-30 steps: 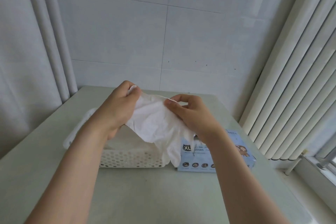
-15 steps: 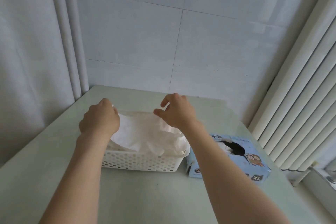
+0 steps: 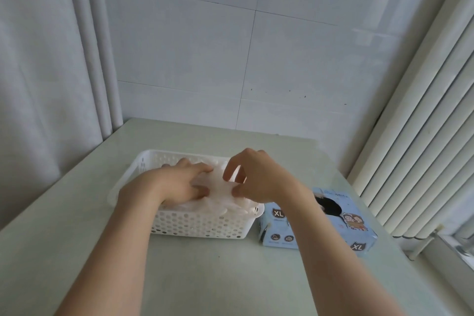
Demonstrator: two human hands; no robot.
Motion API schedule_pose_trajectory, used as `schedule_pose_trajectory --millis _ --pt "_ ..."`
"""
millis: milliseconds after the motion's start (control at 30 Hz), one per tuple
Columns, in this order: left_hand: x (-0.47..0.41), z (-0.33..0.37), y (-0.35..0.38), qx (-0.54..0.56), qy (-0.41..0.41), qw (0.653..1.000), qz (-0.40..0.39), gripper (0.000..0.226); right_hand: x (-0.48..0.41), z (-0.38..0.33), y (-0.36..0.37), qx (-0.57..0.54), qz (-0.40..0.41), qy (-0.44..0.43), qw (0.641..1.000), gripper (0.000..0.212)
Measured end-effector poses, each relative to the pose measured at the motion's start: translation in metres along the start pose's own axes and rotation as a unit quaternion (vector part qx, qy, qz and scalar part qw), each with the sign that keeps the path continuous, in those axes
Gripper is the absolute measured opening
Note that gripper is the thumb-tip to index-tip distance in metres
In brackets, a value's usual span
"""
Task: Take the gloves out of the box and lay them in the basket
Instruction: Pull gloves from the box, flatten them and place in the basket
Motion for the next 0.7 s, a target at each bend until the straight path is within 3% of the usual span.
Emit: schedule_pose_trajectory --millis 167,300,500,600,700 --pt "0.003 0.002 0.016 -0.024 -0.003 0.999 -0.047 0.07 0.005 -0.007 0.014 0.07 -0.025 -0.045 0.996 0.075" --pt "0.004 0.004 0.022 -0.049 -0.024 0.997 -0.056 0.08 0.008 -0.002 0.023 0.104 -0.07 -0.036 0.991 0.072" --pt "0.001 0.009 0.022 -0.044 -0.041 0.997 -0.047 0.095 0.005 -0.001 0.027 0.091 -0.054 -0.025 0.994 0.066" --pt "0.002 0.02 0.01 -0.018 -0.033 0.999 -0.004 0.081 0.008 0.01 0.013 0.006 -0.007 -0.007 1.0 0.055" --pt "0.0 0.033 -0.009 0.031 -0.013 0.997 0.07 0.05 0.017 0.03 -0.012 -0.108 0.106 0.007 0.988 0.034"
Point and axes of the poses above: each hand's wrist, its own x-axis away from the middle knuckle, its own y-axis out of the palm, z = x × y, the point moved 8 cm from there along -x, towards the middle knuckle, and after that the axes turned 11 degrees about z, right-handed, at the moved point
